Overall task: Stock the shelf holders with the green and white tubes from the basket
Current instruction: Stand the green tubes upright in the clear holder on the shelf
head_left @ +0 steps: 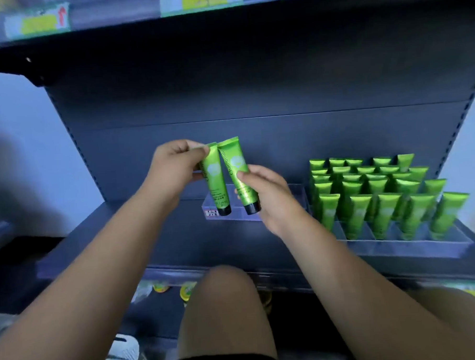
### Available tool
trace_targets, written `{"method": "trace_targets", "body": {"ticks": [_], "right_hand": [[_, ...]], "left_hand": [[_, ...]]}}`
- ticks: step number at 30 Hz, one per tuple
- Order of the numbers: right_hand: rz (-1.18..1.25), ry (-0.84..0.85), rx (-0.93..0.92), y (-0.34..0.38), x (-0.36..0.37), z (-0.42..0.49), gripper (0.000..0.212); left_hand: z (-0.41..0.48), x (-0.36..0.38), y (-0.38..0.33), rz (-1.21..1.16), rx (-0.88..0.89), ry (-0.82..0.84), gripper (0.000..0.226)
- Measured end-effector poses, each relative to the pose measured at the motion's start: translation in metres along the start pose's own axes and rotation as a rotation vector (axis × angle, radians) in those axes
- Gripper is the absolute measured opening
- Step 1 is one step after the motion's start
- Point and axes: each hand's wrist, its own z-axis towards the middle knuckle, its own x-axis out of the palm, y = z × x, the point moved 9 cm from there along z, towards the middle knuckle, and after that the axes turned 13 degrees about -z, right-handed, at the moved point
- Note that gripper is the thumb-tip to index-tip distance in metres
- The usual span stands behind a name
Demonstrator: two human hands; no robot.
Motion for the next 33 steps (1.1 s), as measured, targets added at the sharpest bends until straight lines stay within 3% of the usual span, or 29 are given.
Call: {"method": "trace_targets", "body": {"ticks": [2, 10, 15, 19, 25, 29, 33], "right_hand": [[-0.058, -0.057, -0.027, 0.009, -0.028, 0.000, 0.029], [-0.331, -0.241, -0.144, 0.055, -0.151, -0.012, 0.037], [-0.430, -0.327, -0.162, 0.082, -0.222, -0.024, 0.028], [-0.430, -0.404, -0.185, 0.109, -0.274, -0.038, 0.016], [-0.360, -0.526, -0.216, 0.126, -0.341, -0.058, 0.035], [-0.289, -0.555, -0.234, 0.116, -0.374, -0.066, 0.009], [-0.271, -0.588, -0.221, 0.096, -0.400, -0.071, 0.004]], "left_hand": [[0.003, 0.030, 0.000, -0.001, -0.003, 0.053, 0.009], [0.009, 0.140, -0.005, 0.071, 0.063, 0.261, 0.010], [0.010, 0.211, -0.007, 0.086, 0.062, 0.373, 0.009], [0.011, 0.265, -0.007, 0.035, 0.051, 0.426, 0.010], [0.015, 0.337, 0.002, 0.011, 0.041, 0.495, 0.010], [0.018, 0.378, 0.009, 0.031, 0.069, 0.505, 0.014], [0.026, 0.413, 0.018, 0.065, 0.101, 0.521, 0.014]]}}
